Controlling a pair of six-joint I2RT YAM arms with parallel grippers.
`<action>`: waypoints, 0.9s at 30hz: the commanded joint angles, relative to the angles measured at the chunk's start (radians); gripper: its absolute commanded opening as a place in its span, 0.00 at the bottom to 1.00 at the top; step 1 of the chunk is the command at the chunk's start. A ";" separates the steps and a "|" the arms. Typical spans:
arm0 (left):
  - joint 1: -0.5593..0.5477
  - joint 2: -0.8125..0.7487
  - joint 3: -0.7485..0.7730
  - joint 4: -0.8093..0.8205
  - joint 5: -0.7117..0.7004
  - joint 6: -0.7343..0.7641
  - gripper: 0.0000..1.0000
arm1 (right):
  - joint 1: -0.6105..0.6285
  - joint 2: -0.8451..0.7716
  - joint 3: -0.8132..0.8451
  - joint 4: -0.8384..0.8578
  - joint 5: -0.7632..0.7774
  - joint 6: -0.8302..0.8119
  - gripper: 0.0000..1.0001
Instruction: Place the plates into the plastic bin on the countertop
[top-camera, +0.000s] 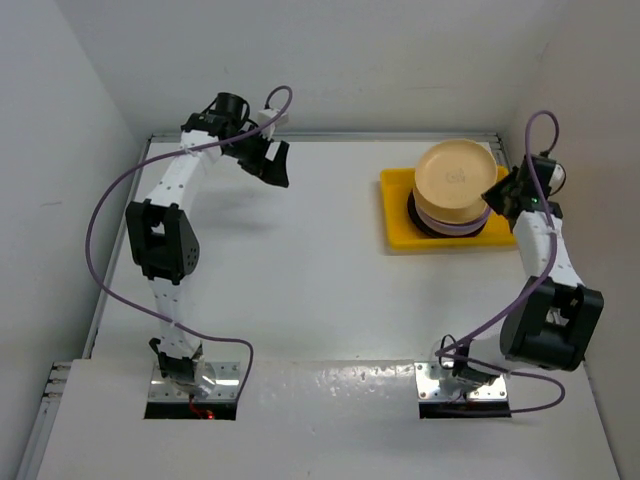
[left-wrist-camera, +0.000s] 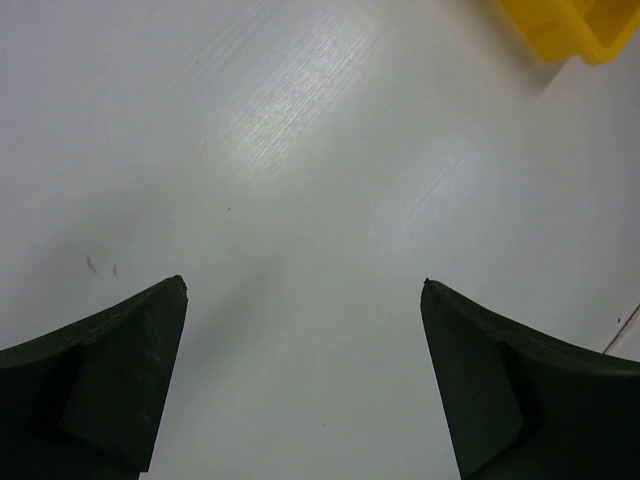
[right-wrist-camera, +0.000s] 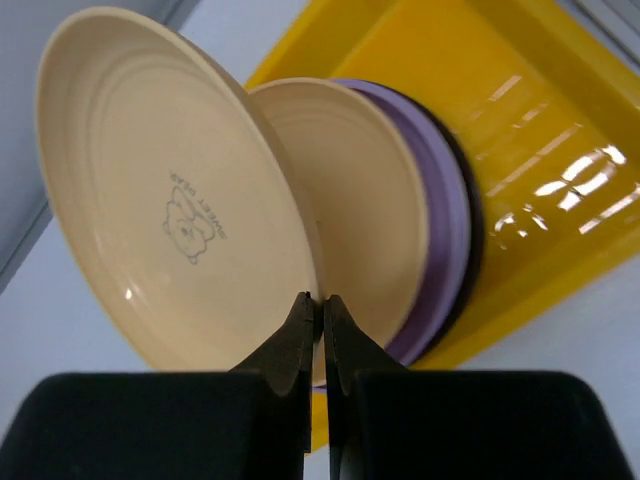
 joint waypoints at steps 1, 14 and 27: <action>0.005 -0.041 -0.016 0.010 -0.018 0.012 1.00 | -0.044 0.035 0.052 -0.058 -0.001 0.021 0.00; 0.005 -0.050 -0.036 0.010 -0.018 0.022 1.00 | -0.069 0.210 0.216 -0.256 0.091 -0.153 0.71; 0.005 -0.059 -0.056 0.010 -0.018 0.022 1.00 | -0.078 0.316 0.173 -0.201 0.050 -0.097 0.42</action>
